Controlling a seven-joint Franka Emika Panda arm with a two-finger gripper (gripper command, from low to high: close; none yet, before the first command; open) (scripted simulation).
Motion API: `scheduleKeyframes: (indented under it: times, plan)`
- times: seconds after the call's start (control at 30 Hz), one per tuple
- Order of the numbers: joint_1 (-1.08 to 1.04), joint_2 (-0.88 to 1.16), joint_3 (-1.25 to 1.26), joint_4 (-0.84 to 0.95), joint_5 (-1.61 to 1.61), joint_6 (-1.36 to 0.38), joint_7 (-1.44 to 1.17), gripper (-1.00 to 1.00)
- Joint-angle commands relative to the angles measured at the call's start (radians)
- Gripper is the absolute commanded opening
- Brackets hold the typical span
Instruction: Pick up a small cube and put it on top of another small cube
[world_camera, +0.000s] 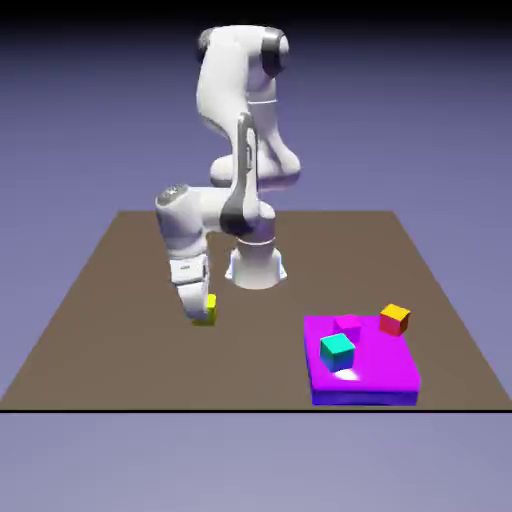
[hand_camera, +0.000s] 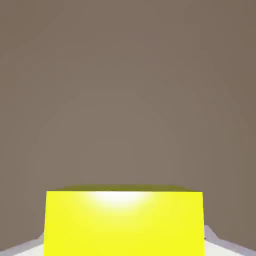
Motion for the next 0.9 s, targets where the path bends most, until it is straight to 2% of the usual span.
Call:
scheduleKeyframes:
  times: [0.0,0.7,0.77,0.87]
  plan:
    - [0.024,0.004,0.003,0.016,-0.002,-0.014,-0.006,-1.00]
    - [0.784,0.076,0.086,0.346,-0.066,-0.320,-0.128,-1.00]
    - [0.787,0.076,0.086,0.347,-0.066,-0.321,-0.128,-1.00]
    - [0.777,0.185,0.117,0.309,0.045,-0.205,-0.208,-1.00]
